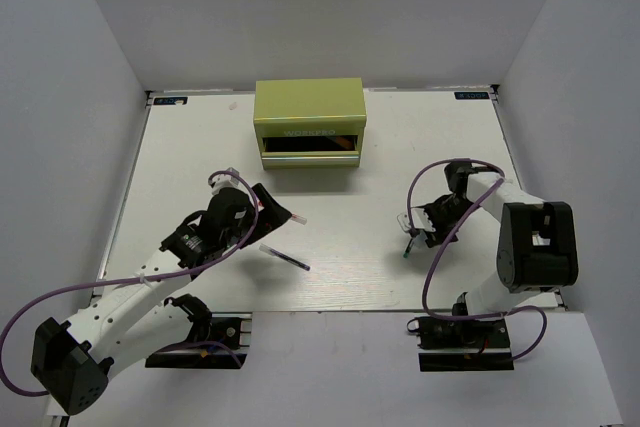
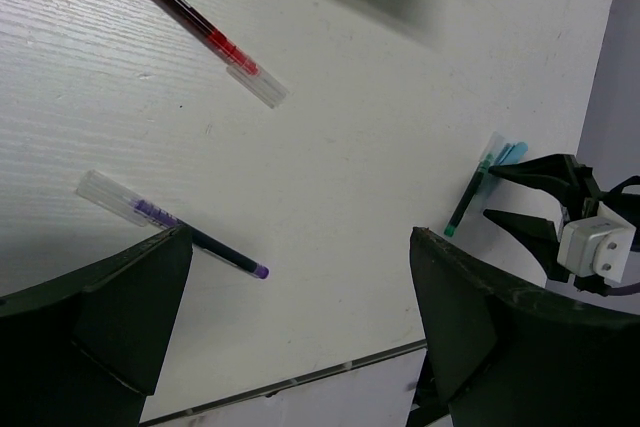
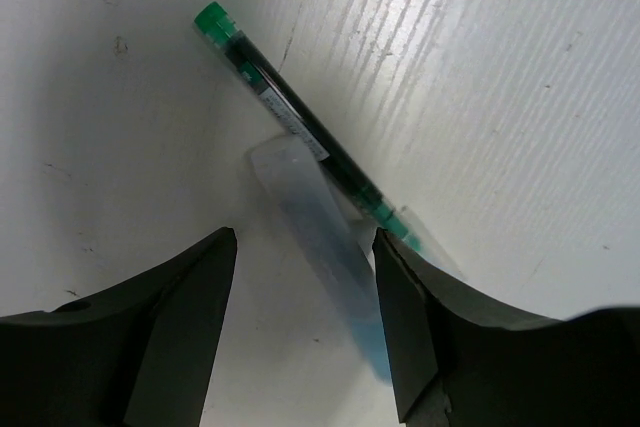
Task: Sort the stationery into containers
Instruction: Grab a piece of stationery with the right arm
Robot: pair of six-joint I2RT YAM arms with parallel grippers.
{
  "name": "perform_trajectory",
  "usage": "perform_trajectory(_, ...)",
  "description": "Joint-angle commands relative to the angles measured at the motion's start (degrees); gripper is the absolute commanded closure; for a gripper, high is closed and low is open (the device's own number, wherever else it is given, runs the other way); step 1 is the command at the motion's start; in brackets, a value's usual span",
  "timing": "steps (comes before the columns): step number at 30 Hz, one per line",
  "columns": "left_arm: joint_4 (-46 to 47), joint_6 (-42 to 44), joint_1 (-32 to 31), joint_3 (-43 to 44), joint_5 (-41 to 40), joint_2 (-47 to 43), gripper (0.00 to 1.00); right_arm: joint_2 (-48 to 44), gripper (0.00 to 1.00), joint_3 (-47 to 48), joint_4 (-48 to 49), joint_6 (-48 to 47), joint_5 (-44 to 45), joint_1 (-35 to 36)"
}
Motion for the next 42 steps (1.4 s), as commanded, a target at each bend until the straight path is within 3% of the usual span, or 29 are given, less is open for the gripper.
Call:
perform_trajectory(1,-0.6,-0.7,0.1,0.7,0.4,-0.2,0.0,1.8,0.36,1.2,-1.0,-17.2,1.3,0.6)
perform_trajectory(7,-0.6,-0.7,0.1,0.7,0.4,-0.2,0.0,3.8,0.39,3.1,-1.7,-17.2,3.0,1.6)
perform_trajectory(16,-1.2,-0.7,0.1,0.7,-0.1,0.3,0.0,9.1,0.53,4.9,-3.0,-13.7,6.9,2.3)
perform_trajectory(23,-1.8,-3.2,0.1,0.2,-0.1,-0.7,0.0,10.6,0.53,4.2,-4.5,-10.8,10.2,2.4)
perform_trajectory(24,-1.8,-3.2,0.1,0.2,-0.1,-0.7,0.0,10.5,0.56,4.1,-4.9,-10.5,10.5,2.7)
perform_trajectory(25,-1.3,-3.8,0.1,0.2,0.5,-0.7,0.0,10.7,0.66,4.3,-5.1,-9.5,10.7,2.5)
perform_trajectory(27,-1.3,-4.3,0.1,0.2,0.5,-0.7,0.0,10.6,0.77,4.7,-6.7,-7.3,10.7,2.6)
perform_trajectory(29,-1.3,-6.0,0.1,0.2,0.5,-0.7,0.0,9.6,0.86,6.0,-7.5,-6.0,9.0,2.3)
perform_trajectory(33,-1.9,-9.3,0.1,0.2,0.5,-0.7,0.0,4.6,0.93,9.6,-11.6,-3.0,3.0,2.3)
perform_trajectory(39,-3.0,-14.8,0.1,-0.4,0.5,-0.7,0.0,-3.0,0.95,20.2,-17.8,1.0,-10.6,4.2)
perform_trajectory(42,-3.6,-17.5,0.1,-0.4,0.5,-0.7,0.0,-4.8,0.95,26.6,-12.5,8.1,-17.7,7.1)
